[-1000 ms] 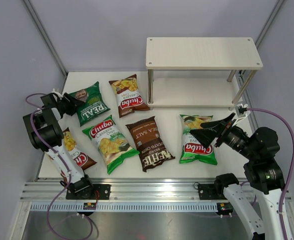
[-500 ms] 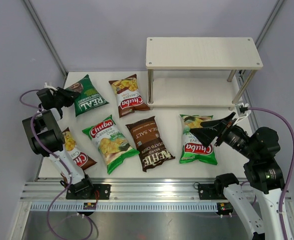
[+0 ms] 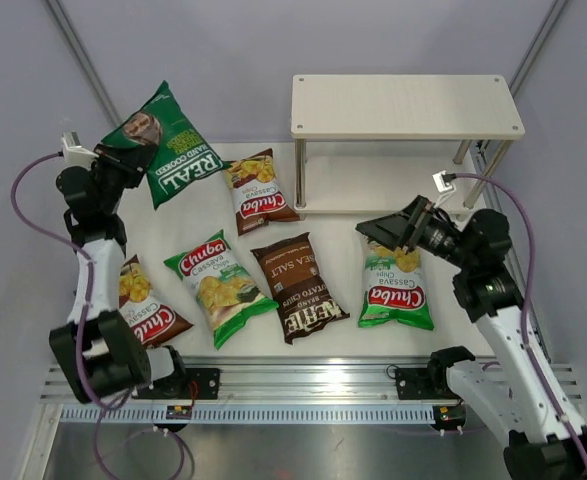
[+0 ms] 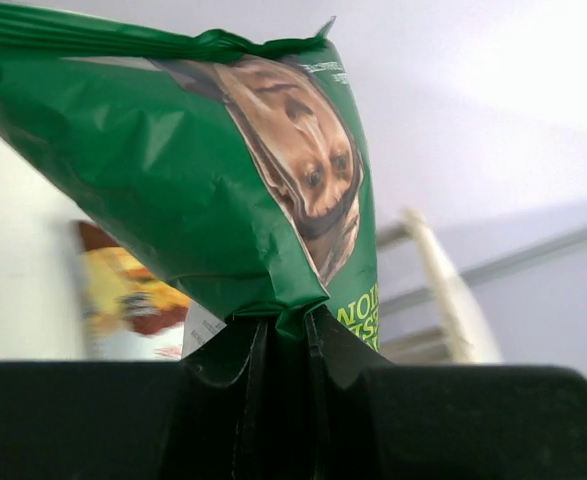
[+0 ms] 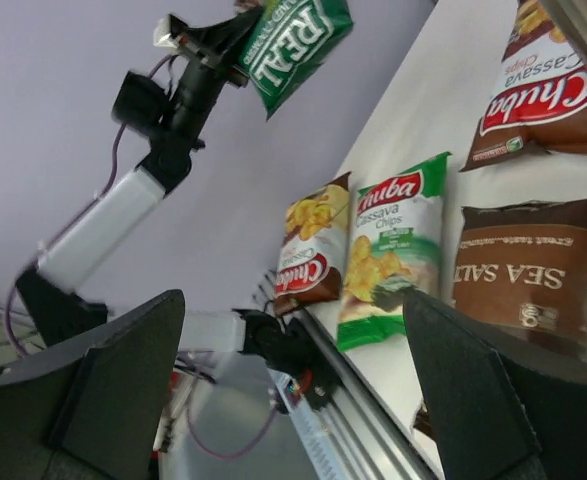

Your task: Place and organize the chips bags onto the shelf

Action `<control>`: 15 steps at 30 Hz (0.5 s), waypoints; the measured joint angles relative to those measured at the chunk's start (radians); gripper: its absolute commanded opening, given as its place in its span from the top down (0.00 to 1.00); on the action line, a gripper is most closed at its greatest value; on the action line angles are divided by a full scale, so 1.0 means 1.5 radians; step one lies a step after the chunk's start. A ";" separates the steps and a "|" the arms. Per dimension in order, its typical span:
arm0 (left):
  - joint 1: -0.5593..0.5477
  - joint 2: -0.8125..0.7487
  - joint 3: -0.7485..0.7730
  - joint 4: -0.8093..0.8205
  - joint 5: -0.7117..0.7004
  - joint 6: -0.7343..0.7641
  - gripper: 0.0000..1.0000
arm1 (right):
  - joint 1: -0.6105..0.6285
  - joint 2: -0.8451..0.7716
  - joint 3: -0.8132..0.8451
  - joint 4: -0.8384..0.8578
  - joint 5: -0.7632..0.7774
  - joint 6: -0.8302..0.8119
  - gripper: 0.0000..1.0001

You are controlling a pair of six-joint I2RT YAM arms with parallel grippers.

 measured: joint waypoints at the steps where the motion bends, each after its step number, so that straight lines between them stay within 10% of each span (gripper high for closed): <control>1: -0.016 -0.039 -0.006 -0.011 -0.006 -0.005 1.00 | 0.008 0.034 -0.003 0.037 -0.007 0.028 0.02; 15: -0.323 -0.448 -0.113 -0.134 -0.155 -0.068 1.00 | 0.325 0.288 0.075 0.258 0.149 0.042 0.04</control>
